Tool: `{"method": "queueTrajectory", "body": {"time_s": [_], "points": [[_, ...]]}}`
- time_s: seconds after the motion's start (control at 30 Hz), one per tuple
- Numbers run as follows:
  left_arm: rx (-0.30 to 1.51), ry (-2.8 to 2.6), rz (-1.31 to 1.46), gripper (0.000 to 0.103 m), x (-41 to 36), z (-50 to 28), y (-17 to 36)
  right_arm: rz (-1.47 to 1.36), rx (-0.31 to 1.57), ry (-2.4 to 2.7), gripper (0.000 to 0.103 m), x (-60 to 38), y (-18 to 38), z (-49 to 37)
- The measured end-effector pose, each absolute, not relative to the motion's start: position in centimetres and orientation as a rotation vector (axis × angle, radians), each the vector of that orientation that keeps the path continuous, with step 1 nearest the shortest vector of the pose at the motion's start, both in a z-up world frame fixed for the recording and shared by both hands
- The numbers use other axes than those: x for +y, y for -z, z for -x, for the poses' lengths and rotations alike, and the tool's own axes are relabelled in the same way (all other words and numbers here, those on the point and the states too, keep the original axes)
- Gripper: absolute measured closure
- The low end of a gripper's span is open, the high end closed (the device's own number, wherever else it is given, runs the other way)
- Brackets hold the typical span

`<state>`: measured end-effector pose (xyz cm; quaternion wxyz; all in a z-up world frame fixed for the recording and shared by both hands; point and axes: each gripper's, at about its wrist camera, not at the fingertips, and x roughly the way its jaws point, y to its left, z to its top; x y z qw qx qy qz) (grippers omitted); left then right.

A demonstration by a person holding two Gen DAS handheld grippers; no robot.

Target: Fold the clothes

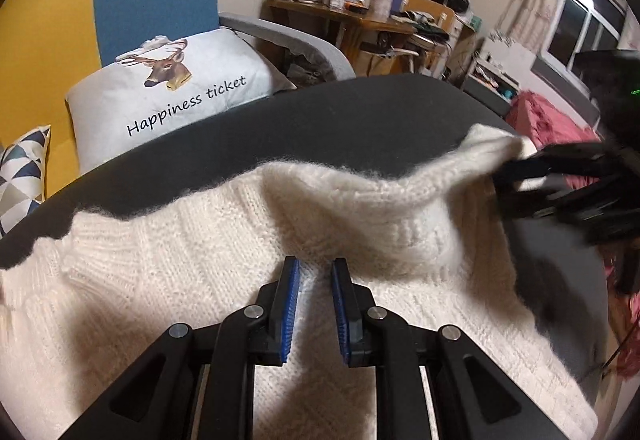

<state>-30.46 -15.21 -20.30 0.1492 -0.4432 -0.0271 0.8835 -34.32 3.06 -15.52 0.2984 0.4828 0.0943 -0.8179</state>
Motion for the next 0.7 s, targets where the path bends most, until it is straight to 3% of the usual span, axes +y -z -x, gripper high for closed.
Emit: {"method": "queueTrajectory", "body": {"time_s": [0.17,0.37,0.53,0.6,0.7], "points": [[-0.271,-2.525,1.310,0.087,-17.6,28.2,19.6,-1.127,0.381,2.286,0.049,10.5,11.1,26.9],[-0.057,-2.585,1.275,0.087,-15.4,24.7,19.2,-1.228,0.377,2.555,0.049,20.0,12.3,30.0],[0.094,-2.564,1.271,0.087,-13.0,23.7,19.6,-1.382,0.131,2.567,0.049,22.9,16.1,35.6],[0.091,-2.557,1.272,0.087,-13.0,23.7,19.7,-1.458,0.106,2.543,0.049,23.4,17.8,37.1],[0.020,-2.552,1.278,0.087,-13.6,23.8,19.7,-1.468,0.218,2.552,0.049,22.6,18.4,36.9]]}}
